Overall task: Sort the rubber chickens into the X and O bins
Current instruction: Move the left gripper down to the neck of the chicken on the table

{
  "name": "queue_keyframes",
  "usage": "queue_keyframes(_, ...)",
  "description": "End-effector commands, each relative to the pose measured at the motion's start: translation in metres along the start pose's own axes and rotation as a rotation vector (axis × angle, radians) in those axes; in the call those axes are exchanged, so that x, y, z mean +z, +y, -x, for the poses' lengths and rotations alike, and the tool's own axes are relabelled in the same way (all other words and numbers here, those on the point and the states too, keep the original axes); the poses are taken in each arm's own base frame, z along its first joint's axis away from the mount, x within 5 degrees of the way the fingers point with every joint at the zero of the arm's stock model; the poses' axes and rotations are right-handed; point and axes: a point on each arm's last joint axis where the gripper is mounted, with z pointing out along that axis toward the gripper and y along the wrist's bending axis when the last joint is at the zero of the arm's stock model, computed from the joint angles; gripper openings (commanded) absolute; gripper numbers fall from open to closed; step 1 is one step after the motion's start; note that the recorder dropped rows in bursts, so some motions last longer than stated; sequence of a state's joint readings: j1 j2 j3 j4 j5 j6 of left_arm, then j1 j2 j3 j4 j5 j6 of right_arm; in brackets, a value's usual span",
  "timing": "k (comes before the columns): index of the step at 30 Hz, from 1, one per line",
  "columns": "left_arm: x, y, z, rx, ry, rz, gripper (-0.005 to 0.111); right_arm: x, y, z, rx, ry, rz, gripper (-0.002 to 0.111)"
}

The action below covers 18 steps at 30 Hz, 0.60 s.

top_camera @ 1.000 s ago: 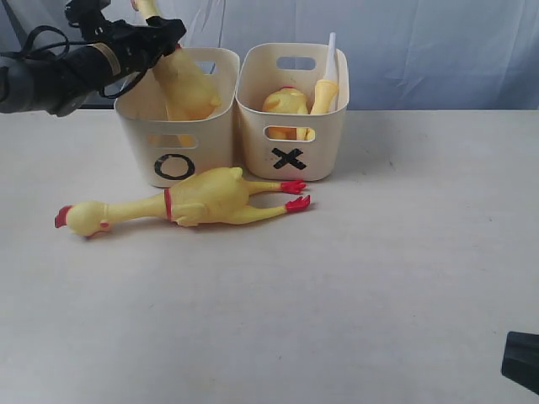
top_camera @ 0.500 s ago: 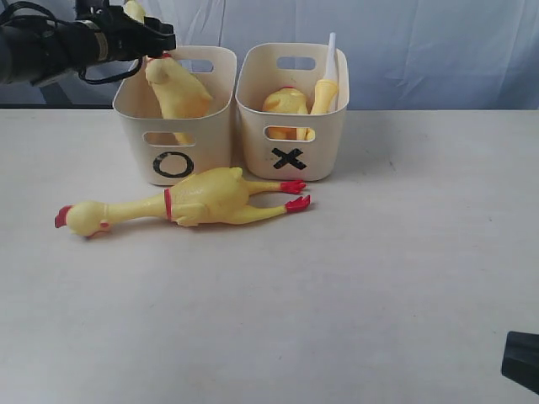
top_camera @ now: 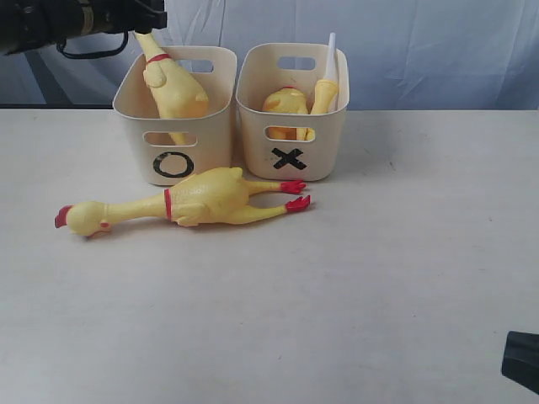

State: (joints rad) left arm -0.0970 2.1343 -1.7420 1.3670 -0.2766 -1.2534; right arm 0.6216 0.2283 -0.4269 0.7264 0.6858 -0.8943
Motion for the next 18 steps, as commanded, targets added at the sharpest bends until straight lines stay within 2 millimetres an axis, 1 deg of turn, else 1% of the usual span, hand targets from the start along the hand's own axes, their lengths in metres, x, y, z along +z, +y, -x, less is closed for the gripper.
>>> queue_keyframes(1,-0.016,-0.01,0.02,0.104,0.037,-0.07,0.06,0.0,-0.001,-0.001,0.002,-0.007,-0.016,0.0)
queue_keyframes(3,-0.02,-0.013,0.022,0.04,0.042,-0.108,0.054,0.0,-0.001,-0.001,0.002,-0.007,-0.016,0.0)
queue_keyframes(7,-0.031,-0.015,0.022,0.032,0.054,-0.157,0.04,0.0,-0.001,-0.001,0.002,-0.007,-0.016,0.0)
queue_keyframes(11,-0.042,-0.013,0.019,0.021,0.069,-0.186,0.032,0.0,-0.001,-0.001,0.002,-0.007,-0.016,0.0)
queue_keyframes(14,-0.053,-0.011,0.015,0.013,0.089,-0.189,0.031,0.0,-0.001,-0.001,0.002,-0.007,-0.016,0.0)
queue_keyframes(18,-0.068,-0.016,0.013,0.044,0.101,-0.206,0.031,0.0,-0.001,-0.001,0.002,-0.007,-0.016,0.0)
